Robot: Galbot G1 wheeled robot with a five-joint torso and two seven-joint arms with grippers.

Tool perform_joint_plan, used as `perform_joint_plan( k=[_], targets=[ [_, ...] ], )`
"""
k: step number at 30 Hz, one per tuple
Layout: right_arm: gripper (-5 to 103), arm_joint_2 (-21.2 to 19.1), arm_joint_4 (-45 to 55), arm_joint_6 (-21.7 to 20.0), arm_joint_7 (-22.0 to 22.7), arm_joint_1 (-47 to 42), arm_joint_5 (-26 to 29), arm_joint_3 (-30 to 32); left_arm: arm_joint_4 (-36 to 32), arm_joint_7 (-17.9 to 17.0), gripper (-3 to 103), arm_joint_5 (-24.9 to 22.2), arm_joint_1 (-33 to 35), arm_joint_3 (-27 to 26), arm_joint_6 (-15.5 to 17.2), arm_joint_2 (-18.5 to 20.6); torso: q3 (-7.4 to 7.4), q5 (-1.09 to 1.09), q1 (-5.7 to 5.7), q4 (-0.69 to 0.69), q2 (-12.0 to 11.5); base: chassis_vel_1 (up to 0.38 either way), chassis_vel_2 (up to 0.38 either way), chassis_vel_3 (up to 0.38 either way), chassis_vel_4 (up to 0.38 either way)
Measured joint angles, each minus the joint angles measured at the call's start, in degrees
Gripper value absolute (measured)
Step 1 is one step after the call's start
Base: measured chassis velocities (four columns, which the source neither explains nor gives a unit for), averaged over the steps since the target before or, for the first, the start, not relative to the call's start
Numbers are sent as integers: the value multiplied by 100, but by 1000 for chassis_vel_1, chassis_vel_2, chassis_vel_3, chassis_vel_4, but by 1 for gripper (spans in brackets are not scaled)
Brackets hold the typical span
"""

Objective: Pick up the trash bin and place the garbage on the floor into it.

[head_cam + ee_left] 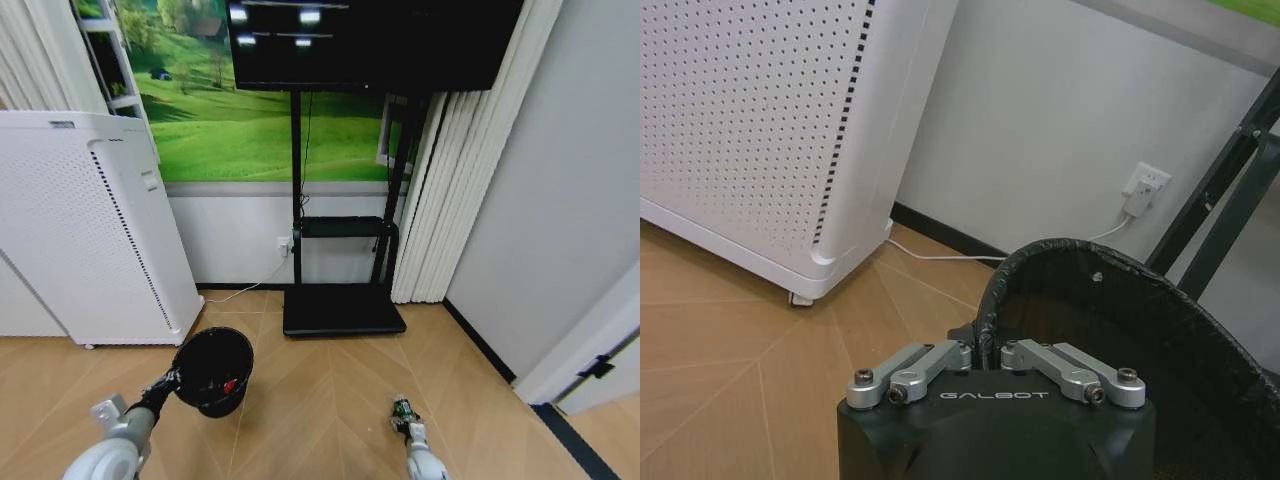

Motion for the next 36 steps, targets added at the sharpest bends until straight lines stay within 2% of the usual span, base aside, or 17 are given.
perform_joint_plan(
  k=[3, 4, 6, 10, 12, 18, 19, 22, 23, 26, 27, 29, 30, 32, 34, 35, 36],
  targets=[
    [50, -2, 108, -4, 16, -63, 19, 27, -7, -11, 7, -9, 20, -7, 0, 0, 0, 0, 0, 1, 0, 0, 0, 0, 0],
    [50, -2, 108, -4, 16, -63, 19, 27, -7, -11, 7, -9, 20, -7, 0, 0, 0, 0, 0, 1, 0, 0, 0, 0, 0],
    [39, -6, 218, -47, 23, -116, 46, 50, -10, -12, 7, -13, 38, -26, 0, 5, 0, 0, 0, 1, 0, 0, 0, 0, 0],
    [32, -42, 556, -128, 17, -243, 169, 92, 38, -11, 7, -17, 3, -17, -1, 35, 0, 1, 0, 1, 0, 0, 0, 0, 0],
    [27, -126, 1204, -207, -55, -499, 249, 234, 238, -10, 7, -14, -120, 123, 2, 102, 0, 0, 0, 1, 0, 0, 0, 0, 0],
    [24, -357, 2855, -492, -113, -1149, 695, 390, 594, 152, 7, 105, -421, 476, 21, 373, -1, -1, 0, -1, 0, 0, 0, 0, 0],
    [24, -357, 2855, -492, -113, -1149, 695, 390, 594, 152, 7, 105, -421, 476, 21, 373, -1, -1, 0, -1, 0, 0, 0, 0, 0],
    [24, -476, 4020, -466, -48, -1555, 719, 513, 709, 187, 7, 187, -759, 761, 29, 562, 0, 2, 0, -2, 0, 0, 0, 0, 0],
    [24, -476, 4020, -466, -48, -1555, 719, 513, 709, 187, 7, 187, -759, 761, 29, 562, 0, 2, 0, -2, 0, 0, 0, 0, 0],
    [24, -672, 4905, -36, -140, -1686, 965, 335, 761, 118, 7, 249, -960, 1011, 32, 586, 0, 0, 0, 4, 1, 0, 0, 0, 0],
    [24, -672, 4905, -36, -140, -1686, 965, 335, 761, 118, 7, 249, -960, 1011, 32, 586, 0, 0, 0, 4, 1, 0, 0, 0, 0],
    [24, -694, 5252, 279, -315, -1778, 895, 265, 791, 27, 7, 256, -1131, 1269, 33, 567, 0, 2, 0, 3, 0, 0, 0, 0, 0],
    [24, -734, 5553, 488, -519, -1865, 858, 155, 818, 14, 7, 312, -1229, 1477, 40, 553, 0, -1, 0, -2, 1, 0, 0, 0, 0],
    [24, -778, 5712, 596, -676, -1907, 851, 59, 839, 30, 7, 371, -1264, 1571, 44, 551, 0, -1, 0, -1, 0, 0, 0, 0, 0],
    [24, -824, 5929, 852, -1022, -2079, 630, -49, 930, 139, 7, 483, -1437, 1815, 47, 563, 0, 0, 0, 3, 1, 0, 0, 0, 0],
    [24, -824, 5929, 852, -1022, -2079, 630, -49, 930, 139, 7, 483, -1437, 1815, 47, 563, 0, 0, 0, 3, 1, 0, 0, 0, 0],
    [24, -786, 5974, 1045, -1233, -2228, 343, -65, 1013, 254, 7, 509, -1628, 2017, 47, 578, 0, 0, 0, 3, 0, 0, 0, 0, 0]
  ],
)
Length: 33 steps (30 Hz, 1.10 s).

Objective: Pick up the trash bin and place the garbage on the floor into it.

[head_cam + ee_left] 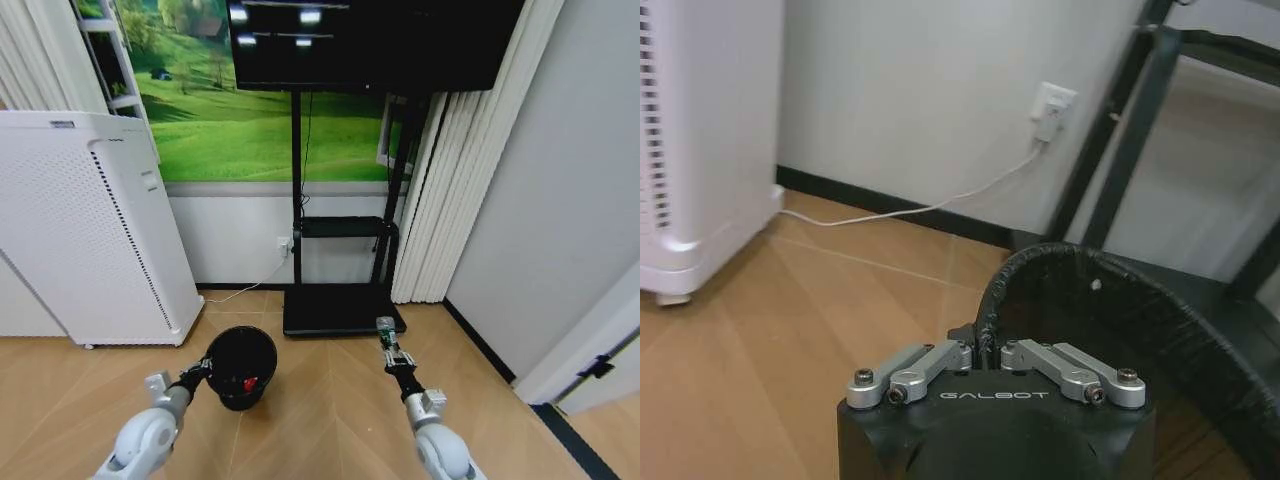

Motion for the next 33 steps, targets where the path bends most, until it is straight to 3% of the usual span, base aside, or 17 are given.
perform_joint_plan(
  k=[1, 4, 5, 7, 8, 10, 12, 13, 17, 19, 27, 33],
  targets=[
    [24, 0, 0, 0, 0, 0, 0, 0, 0, 0, 7, 0, 0, 0, 0, 0, 0, 0, 0, 0, 0, 0, 0, 0, 0],
    [24, 139, 35, 418, -397, -403, -548, -23, 357, 585, 7, 25, -656, 746, -9, 98, 0, 2, 0, -5, 0, 0, 0, 0, 0],
    [24, 139, 35, 418, -397, -403, -548, -23, 357, 585, 7, 25, -656, 746, -9, 98, 0, 2, 0, -5, 0, 0, 0, 0, 0],
    [24, 184, 79, 540, -609, -570, -650, -24, 752, 950, 7, 93, -1175, 1421, -44, 149, 0, -1, 0, -6, 0, 0, 0, 0, 0],
    [24, 184, 79, 540, -609, -570, -650, -24, 752, 950, 7, 93, -1175, 1421, -44, 149, 0, -1, 0, -6, 0, 0, 0, 0, 0],
    [24, 192, 84, 650, -814, -607, -739, -33, 1127, 1108, 7, 124, -1729, 2099, -73, 107, 0, 0, 0, -3, 0, 0, 0, 0, 0],
    [24, 178, 84, 666, -843, -596, -748, -54, 1210, 1130, 7, 124, -1876, 2272, -77, 79, 1, 0, 0, -3, 0, 0, 0, 0, 0],
    [24, 129, 90, 673, -872, -539, -728, -131, 1367, 1173, 7, 121, -2151, 2620, -94, 5, 0, 1, 0, -4, 0, 0, 0, 0, 0],
    [24, 58, 158, 671, -908, -464, -651, -239, 1551, 1250, 7, 137, -2381, 2948, -106, -73, 0, 0, 0, -3, 0, 0, 0, 0, 0],
    [24, -105, 293, 652, -961, -366, -524, -503, 1795, 1476, 7, 228, -2609, 3386, -160, -175, 1, 0, 0, -1, 0, 0, 0, 0, 0],
    [24, -219, 233, 653, -1011, -232, -535, -936, 1903, 2054, 7, 297, -2792, 3948, -320, -301, 0, 0, 0, -3, 0, 0, 0, 0, 0],
    [24, -185, 84, 724, -1018, -235, -623, -1024, 1779, 2567, 7, 299, -2703, 3909, -410, -230, 0, 0, 0, -2, 0, 0, 0, 0, 0]
  ],
)
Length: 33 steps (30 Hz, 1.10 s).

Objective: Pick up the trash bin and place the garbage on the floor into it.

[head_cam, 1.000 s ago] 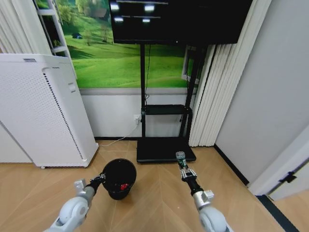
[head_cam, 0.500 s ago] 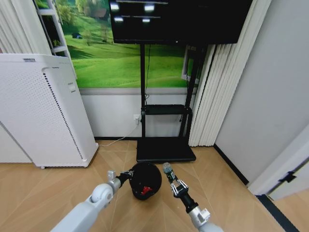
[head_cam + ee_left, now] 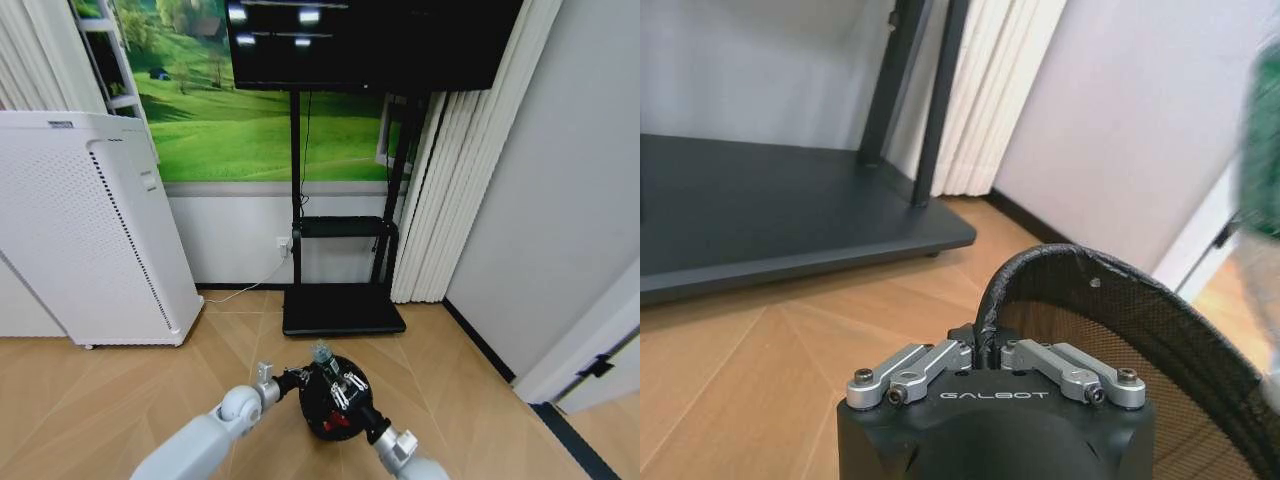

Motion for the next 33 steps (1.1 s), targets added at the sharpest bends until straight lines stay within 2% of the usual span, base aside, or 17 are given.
perform_joint_plan(
  k=[10, 11, 12, 15, 16, 17, 18, 19, 22, 23, 26, 27, 29, 33],
  targets=[
    [24, 62, -147, 33, -4, 32, 16, 13, -191, 99, 7, -3, 279, -382, -32, 102, 0, 0, 0, 0, 0, 0, 0, 0, 0],
    [21, 67, -164, 33, -4, 44, 16, 13, -219, 103, 7, -6, 315, -433, -32, 120, 0, 0, 0, 0, 0, 0, 0, 0, 0],
    [25, 70, -175, 33, -3, 54, 17, 13, -241, 104, 7, -7, 340, -470, -32, 135, 0, 0, 0, 0, 0, 0, 0, 0, 0],
    [25, 71, -177, 34, -3, 55, 17, 14, -247, 104, 7, -7, 349, -483, -32, 140, 0, 0, 0, 0, 0, 0, 0, 0, 0],
    [37, 75, -194, 34, -3, 69, 17, 14, -278, 106, 7, -8, 388, -545, -32, 160, 0, 0, 0, 0, 0, 0, 0, 0, 0],
    [37, 75, -194, 34, -3, 69, 17, 14, -278, 106, 7, -8, 388, -545, -32, 160, 0, 0, 0, 0, 0, 0, 0, 0, 0],
    [48, 83, -221, 34, -3, 85, 18, 15, -331, 108, 7, -11, 455, -661, -32, 185, 0, 0, 0, 0, 0, 0, 0, 0, 0],
    [48, 83, -221, 34, -3, 85, 18, 15, -331, 108, 7, -11, 455, -661, -32, 185, 0, 0, 0, 0, 0, 0, 0, 0, 0],
    [64, 142, -275, 11, -2, 41, -39, 7, -497, 143, 7, -20, 692, -999, -32, 216, 0, 0, 0, 0, 0, 0, 0, 0, 0],
    [64, 142, -275, 11, -2, 41, -39, 7, -497, 143, 7, -20, 692, -999, -32, 216, 0, 0, 0, 0, 0, 0, 0, 0, 0],
    [80, 171, -299, 7, 0, 1, -95, 12, -599, 149, 7, -23, 828, -1159, -32, 218, 0, 0, 0, 0, 0, 0, 0, 0, 0],
    [80, 171, -299, 7, 0, 1, -95, 12, -599, 149, 7, -23, 828, -1159, -32, 218, 0, 0, 0, 0, 0, 0, 0, 0, 0],
    [91, 176, -245, -2, 9, -14, -93, 16, -617, 149, 7, -17, 899, -1225, -32, 230, 0, 0, 0, 0, 0, 0, 0, 0, 0],
    [99, 164, -103, -34, 20, -63, -93, 53, -621, 120, 7, -9, 964, -1292, -32, 226, 0, 1, 0, 0, 0, 0, 0, 0, 0]
  ],
)
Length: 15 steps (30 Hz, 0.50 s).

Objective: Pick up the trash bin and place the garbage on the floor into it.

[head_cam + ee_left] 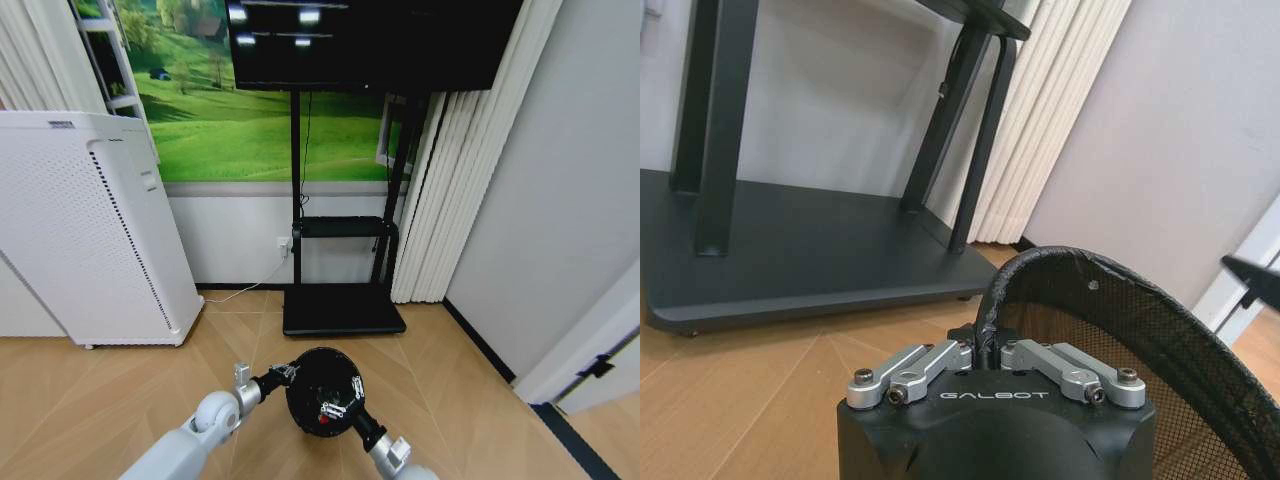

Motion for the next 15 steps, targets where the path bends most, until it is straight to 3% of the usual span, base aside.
perform_joint_plan(
  k=[4, 8, 10, 11, 12, 14, 15],
  targets=[
    [100, -19, 147, -27, 13, -46, 7, 63, 0, -81, 7, 6, 40, -55, 0, -18, 0, -1, 0, 0, 0, 0, 0, 0, 0],
    [100, -73, 496, -174, 218, -128, 235, 281, -126, -452, 7, -25, 227, -366, -14, -55, 0, -1, 0, -1, 0, 0, 0, 0, 0],
    [100, -65, 591, -269, 465, -146, 322, 420, -325, -662, 7, -53, 417, -637, -48, -39, 0, -1, 0, 0, 0, 0, 0, 0, 0],
    [100, -25, 659, -411, 800, -175, 358, 571, -607, -949, 7, -105, 673, -918, -95, 31, 0, -1, 0, -1, 0, 0, 0, 0, 0],
    [100, -25, 659, -411, 800, -175, 358, 571, -607, -949, 7, -105, 673, -918, -95, 31, 0, -1, 0, -1, 0, 0, 0, 0, 0],
    [100, 52, 794, -717, 1395, -261, 509, 817, -1129, -1366, 7, -200, 1264, -1498, -144, 199, 0, 0, 0, 1, 0, 0, 0, 0, 0],
    [100, 52, 794, -717, 1395, -261, 509, 817, -1129, -1366, 7, -200, 1264, -1498, -144, 199, 0, 0, 0, 1, 0, 0, 0, 0, 0]
  ],
)
